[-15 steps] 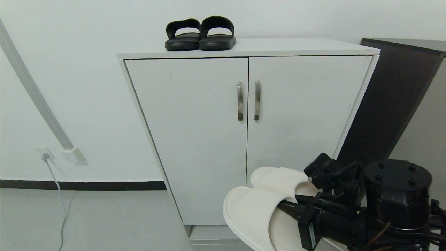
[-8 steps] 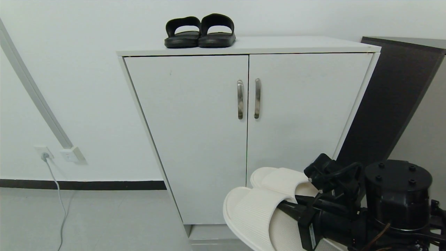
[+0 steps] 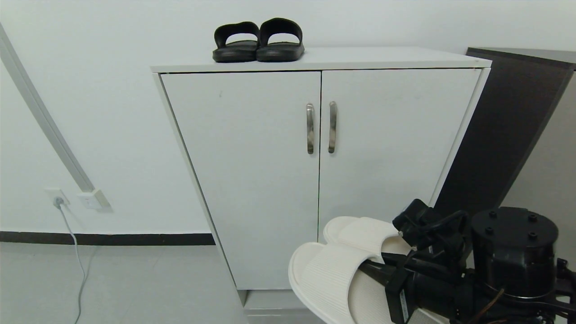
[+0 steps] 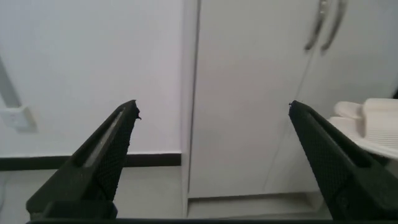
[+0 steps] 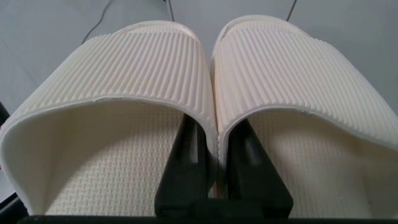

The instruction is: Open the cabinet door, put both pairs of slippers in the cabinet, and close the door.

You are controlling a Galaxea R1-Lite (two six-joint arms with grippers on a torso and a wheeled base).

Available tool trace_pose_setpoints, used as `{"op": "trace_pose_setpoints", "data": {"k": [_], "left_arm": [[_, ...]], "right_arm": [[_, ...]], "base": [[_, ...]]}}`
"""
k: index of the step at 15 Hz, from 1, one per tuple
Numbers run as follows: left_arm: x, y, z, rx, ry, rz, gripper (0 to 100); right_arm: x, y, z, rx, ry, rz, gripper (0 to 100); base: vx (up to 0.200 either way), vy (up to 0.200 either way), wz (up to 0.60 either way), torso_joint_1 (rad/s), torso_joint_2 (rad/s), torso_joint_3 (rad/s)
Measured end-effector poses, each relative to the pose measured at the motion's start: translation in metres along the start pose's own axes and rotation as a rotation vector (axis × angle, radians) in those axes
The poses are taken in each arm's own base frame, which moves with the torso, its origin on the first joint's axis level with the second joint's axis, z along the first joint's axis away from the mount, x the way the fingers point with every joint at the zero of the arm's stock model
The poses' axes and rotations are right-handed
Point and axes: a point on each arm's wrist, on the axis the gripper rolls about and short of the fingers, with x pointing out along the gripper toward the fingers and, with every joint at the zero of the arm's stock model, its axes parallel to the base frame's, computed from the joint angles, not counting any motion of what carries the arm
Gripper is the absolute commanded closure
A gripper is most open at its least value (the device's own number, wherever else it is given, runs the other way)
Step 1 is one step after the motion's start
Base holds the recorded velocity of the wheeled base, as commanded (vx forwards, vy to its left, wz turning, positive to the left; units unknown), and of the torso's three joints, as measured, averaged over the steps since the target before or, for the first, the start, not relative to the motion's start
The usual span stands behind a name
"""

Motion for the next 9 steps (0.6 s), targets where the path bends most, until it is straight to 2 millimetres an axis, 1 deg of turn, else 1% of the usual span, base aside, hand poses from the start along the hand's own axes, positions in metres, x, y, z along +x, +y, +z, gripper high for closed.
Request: {"op": "trace_pose_setpoints", "data": {"k": [2,4,5,7,9], "left_arm": [[0.024,-0.001,0.018,-0.001,0.031,-0.119,0],[0.049,-0.003,0.030,-0.004,0.048,-0.280,0],[0.062,-0.004,0.034,-0.008,0.061,-0.363,0],[0.085,-0.007,0.038,-0.022,0.103,-0.464,0],[0.109,-0.014,0.046,-0.037,0.126,-0.550,0]], "right_arm": [[-0.001,0.000,0.000,0.000,0.001,0.000,100],[-0.001,0.000,-0.001,-0.018,0.002,0.001,100],[-0.001,0.000,-0.001,-0.028,0.001,0.003,100],[-0.001,0.001,0.001,-0.029,-0.037,0.006,100],[-0.001,0.001,0.001,-0.028,-0.072,0.011,100]], "base": [[0.000,0.000,0.00,0.000,0.00,0.000],[0.000,0.000,0.00,0.000,0.00,0.000],[0.000,0.000,0.00,0.000,0.00,0.000],[0.000,0.000,0.00,0.000,0.00,0.000],[0.000,0.000,0.00,0.000,0.00,0.000]]}}
